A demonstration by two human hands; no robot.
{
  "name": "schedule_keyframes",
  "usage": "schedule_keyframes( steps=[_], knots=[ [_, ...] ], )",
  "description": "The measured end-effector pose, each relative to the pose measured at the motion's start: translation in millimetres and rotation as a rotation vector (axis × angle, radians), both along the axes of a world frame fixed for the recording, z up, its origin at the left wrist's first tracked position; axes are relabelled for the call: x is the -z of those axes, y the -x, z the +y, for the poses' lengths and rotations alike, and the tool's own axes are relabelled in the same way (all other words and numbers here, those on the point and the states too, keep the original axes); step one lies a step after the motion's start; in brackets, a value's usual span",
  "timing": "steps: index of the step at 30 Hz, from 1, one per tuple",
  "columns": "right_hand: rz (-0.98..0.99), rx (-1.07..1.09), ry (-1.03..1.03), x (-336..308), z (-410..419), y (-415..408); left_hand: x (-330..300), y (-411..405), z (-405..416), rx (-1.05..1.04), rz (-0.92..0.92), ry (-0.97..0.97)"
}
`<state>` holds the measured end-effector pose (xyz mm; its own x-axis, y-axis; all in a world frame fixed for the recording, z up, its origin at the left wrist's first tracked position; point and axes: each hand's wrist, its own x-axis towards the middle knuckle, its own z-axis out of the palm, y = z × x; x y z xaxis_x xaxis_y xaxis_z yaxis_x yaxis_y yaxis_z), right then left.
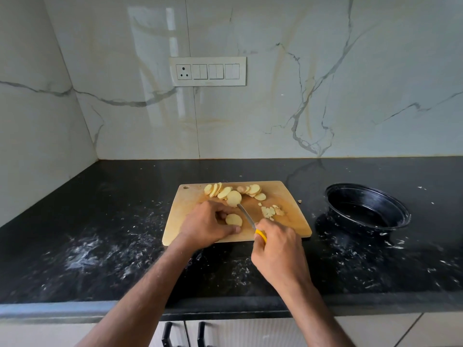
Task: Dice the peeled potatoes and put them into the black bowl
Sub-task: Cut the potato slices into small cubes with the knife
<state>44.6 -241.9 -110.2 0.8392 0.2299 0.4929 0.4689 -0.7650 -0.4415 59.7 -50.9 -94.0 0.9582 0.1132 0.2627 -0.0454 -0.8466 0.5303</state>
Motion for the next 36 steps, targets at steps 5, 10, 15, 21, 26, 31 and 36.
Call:
schedule_keyframes(
  steps=[5, 10, 15, 21, 26, 31, 36],
  knots=[
    [0.023, -0.035, -0.006, -1, 4, -1, 5, 1, 4, 0.020, -0.052, 0.076],
    [0.028, -0.033, 0.009, -1, 10, 1, 10, 1, 5, -0.032, -0.082, 0.041],
    [0.027, -0.033, 0.031, -1, 10, 1, 14, -1, 1, -0.047, -0.090, -0.029],
    [0.014, -0.032, 0.068, -1, 12, 1, 17, -2, 0, -0.047, -0.097, -0.057],
    [0.020, -0.044, 0.090, -1, 13, 3, 16, 2, -3, 0.045, -0.084, -0.174],
    [0.040, -0.066, 0.110, -3, 13, 4, 14, 2, -6, 0.044, -0.051, -0.310],
    [0.069, -0.083, 0.133, -6, 9, 11, 11, 2, -8, 0.044, -0.036, -0.306]
  ],
)
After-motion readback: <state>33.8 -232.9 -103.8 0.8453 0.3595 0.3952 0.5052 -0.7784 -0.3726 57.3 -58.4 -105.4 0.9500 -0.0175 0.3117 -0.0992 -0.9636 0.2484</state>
